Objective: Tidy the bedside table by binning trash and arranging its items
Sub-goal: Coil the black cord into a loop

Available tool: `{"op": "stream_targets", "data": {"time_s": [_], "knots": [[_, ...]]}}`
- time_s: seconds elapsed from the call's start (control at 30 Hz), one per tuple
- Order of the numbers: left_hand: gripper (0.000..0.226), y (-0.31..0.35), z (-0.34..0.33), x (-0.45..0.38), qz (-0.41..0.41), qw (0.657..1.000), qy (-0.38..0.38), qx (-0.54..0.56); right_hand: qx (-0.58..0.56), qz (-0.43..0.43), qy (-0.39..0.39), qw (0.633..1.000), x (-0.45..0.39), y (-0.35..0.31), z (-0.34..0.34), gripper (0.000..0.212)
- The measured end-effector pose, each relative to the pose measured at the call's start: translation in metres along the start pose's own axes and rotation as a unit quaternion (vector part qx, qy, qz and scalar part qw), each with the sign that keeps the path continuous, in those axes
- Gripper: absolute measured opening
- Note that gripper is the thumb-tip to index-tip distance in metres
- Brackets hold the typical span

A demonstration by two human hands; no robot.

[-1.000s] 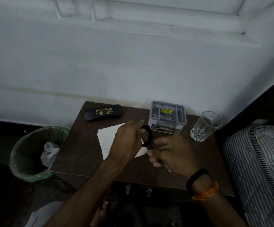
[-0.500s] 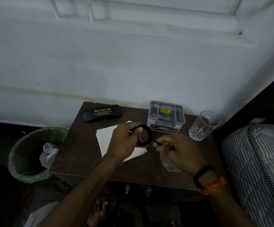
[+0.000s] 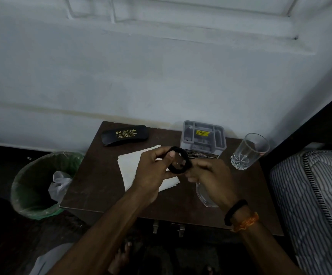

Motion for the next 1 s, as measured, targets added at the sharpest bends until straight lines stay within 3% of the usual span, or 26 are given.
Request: {"op": "stream_targets", "data": {"time_s": [0.07,0.17,0.23,0.37,0.5,0.8,0.87,1.0], "knots": [[0.021,-0.002,0.002,0.0,-0.015,0.999,0.021,-0.023,-0.066,-0.054,0.003,0.996,0.0,0.001,-0.002,0.01],[0.018,-0.003,0.003,0.0,-0.055,0.992,0.039,-0.107,0.057,-0.003,0.001,0.998,0.002,-0.004,-0.004,0.017],[0.019,-0.003,0.002,0.0,-0.077,0.983,0.048,-0.159,0.069,0.002,0.036,0.997,0.003,-0.008,-0.005,0.014],[0.013,-0.002,-0.003,0.002,-0.115,0.956,0.072,-0.262,-0.008,-0.057,0.073,0.996,0.003,-0.003,-0.006,0.004],[0.008,-0.001,-0.007,-0.001,-0.132,0.918,0.066,-0.368,-0.107,-0.134,0.07,0.983,0.003,0.006,-0.013,0.013],[0.011,-0.006,-0.013,-0.002,-0.111,0.925,0.028,-0.363,-0.228,-0.236,0.102,0.939,0.004,0.015,-0.021,0.006],[0.013,-0.005,-0.014,-0.002,-0.116,0.926,0.022,-0.36,-0.255,-0.226,0.13,0.931,0.005,0.015,-0.019,0.001],[0.009,-0.009,-0.016,0.0,-0.096,0.938,-0.002,-0.334,-0.302,-0.2,0.194,0.912,0.006,0.013,-0.02,0.015]]}}
Point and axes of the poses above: each hand's wrist, its own x-axis away from the middle knuckle, its own z-axis out of the back of the hand, y = z × x, the point moved 4 cm from there along -x, towards the middle knuckle, and after that the axes turned 10 degrees about z, right-handed, at the moved point
